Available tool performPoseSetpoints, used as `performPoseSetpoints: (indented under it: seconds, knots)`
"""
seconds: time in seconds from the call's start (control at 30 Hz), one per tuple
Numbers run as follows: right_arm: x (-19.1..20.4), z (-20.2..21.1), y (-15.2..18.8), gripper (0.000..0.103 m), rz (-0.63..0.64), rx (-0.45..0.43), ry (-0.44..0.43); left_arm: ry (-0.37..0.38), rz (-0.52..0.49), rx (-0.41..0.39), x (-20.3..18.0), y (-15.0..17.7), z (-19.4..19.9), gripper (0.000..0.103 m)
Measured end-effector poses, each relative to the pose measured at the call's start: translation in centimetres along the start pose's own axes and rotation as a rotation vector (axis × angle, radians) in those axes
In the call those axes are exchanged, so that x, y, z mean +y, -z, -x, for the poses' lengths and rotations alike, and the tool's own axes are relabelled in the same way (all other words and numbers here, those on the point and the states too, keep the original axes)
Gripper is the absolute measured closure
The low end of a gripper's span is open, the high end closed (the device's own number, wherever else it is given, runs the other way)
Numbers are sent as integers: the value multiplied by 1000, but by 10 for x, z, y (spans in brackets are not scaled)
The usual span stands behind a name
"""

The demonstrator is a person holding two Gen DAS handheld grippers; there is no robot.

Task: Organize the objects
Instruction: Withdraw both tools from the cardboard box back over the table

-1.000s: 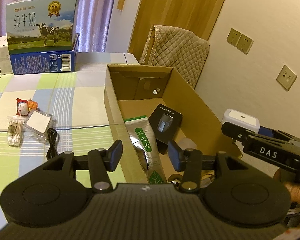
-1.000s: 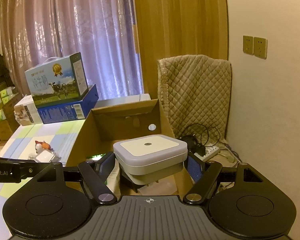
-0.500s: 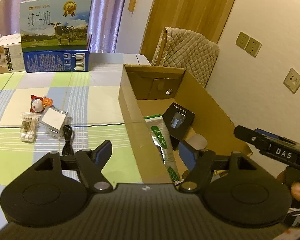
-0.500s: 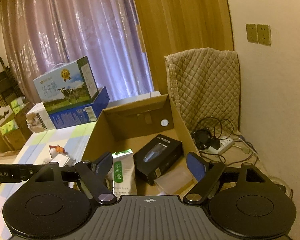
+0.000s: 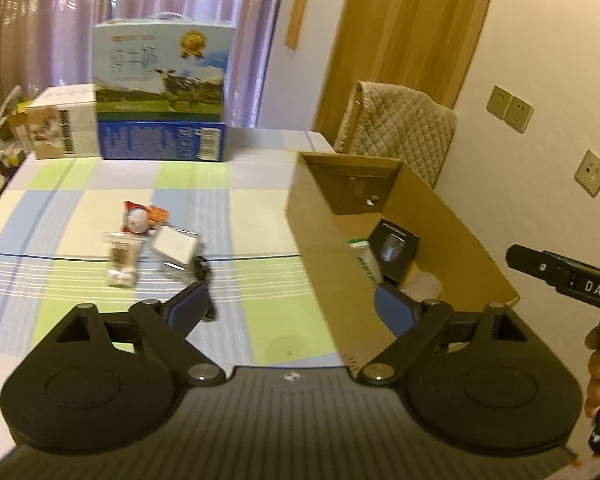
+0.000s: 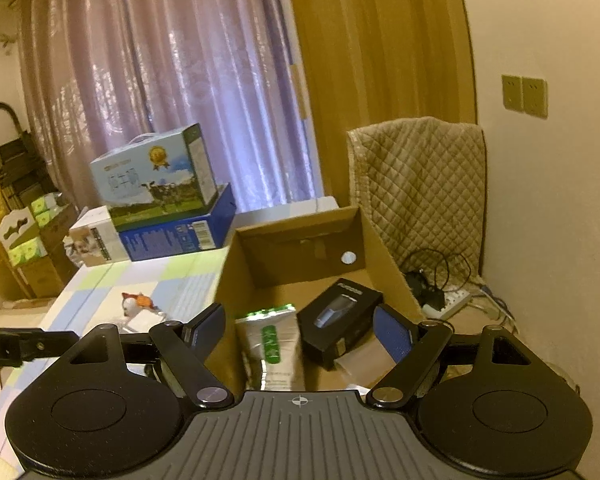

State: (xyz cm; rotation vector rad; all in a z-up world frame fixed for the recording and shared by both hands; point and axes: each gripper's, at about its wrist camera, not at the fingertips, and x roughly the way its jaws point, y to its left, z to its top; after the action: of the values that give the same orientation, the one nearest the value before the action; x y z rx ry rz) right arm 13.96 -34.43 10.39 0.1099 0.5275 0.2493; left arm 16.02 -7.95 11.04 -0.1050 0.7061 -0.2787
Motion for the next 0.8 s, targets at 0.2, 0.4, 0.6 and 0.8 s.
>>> performPoseSetpoints:
  seconds: [0.2, 0.4, 0.6, 0.8]
  knots:
    - [32, 4, 1, 25, 25, -13, -44, -82, 0, -36, 40, 8, 31, 3]
    - [64, 3, 6, 25, 54, -11, -95, -161, 2, -62, 78, 21, 53, 1]
    - [97, -3, 15, 25, 96, 3, -150, -227, 3, -53, 108, 34, 57, 1]
    - [126, -19, 25, 25, 128, 31, -189, -265, 8, -36, 128, 41, 53, 1]
